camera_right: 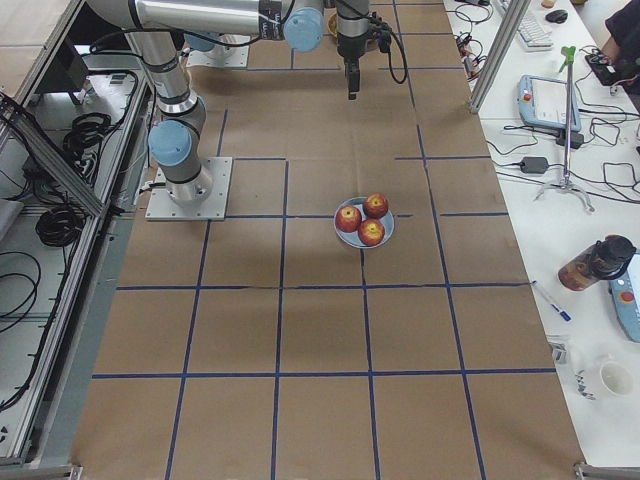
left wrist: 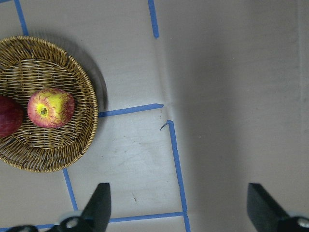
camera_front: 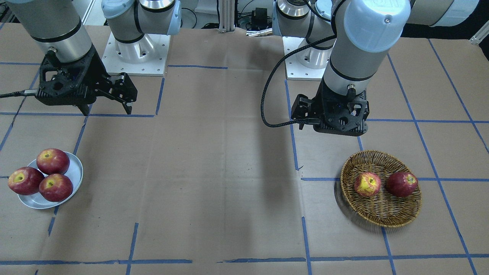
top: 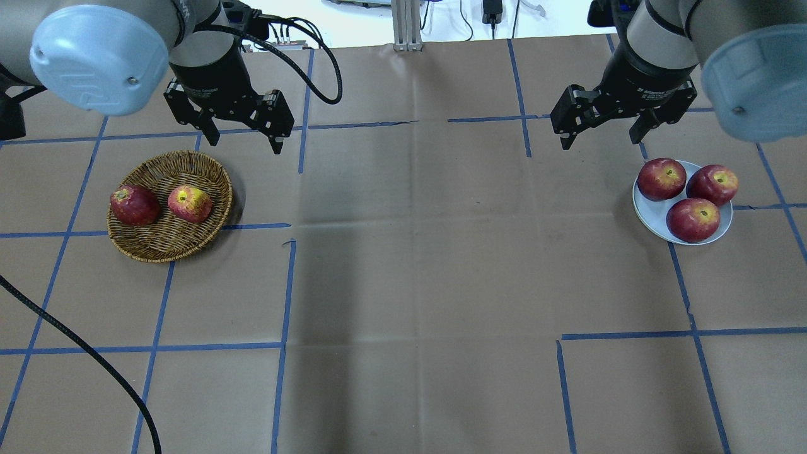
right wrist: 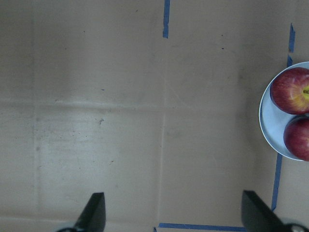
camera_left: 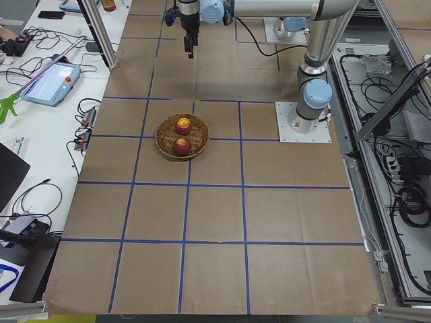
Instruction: Transfer apple from basket to plate
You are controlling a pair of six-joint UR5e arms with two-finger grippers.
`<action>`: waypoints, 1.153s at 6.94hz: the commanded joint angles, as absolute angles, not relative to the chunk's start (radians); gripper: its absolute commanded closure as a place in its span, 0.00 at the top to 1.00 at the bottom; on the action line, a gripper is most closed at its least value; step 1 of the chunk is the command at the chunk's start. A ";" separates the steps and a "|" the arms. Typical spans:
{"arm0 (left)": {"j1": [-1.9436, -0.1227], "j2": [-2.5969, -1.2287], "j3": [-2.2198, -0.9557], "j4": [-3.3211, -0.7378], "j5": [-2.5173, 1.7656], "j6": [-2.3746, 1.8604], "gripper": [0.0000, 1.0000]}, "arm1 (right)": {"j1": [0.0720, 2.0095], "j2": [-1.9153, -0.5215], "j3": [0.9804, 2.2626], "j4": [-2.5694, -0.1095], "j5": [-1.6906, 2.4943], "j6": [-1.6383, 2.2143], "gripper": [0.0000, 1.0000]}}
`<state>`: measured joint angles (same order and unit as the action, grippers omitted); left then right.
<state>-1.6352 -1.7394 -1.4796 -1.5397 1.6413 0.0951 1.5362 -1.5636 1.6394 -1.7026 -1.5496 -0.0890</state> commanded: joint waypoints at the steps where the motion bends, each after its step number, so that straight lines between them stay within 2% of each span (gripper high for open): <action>1: -1.635 -1.738 -1.477 -1.540 1.643 0.095 0.99 | 1.537 -1.559 1.632 -1.704 -1.548 -0.089 1.00; 8: -1.634 -1.740 -1.482 -1.520 1.640 0.110 0.99 | 1.537 -1.569 1.638 -1.704 -1.548 -0.089 1.00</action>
<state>-1.6349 -1.7406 -1.4811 -1.5233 1.6400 0.1052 1.5370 -1.5686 1.6382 -1.7043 -1.5478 -0.0890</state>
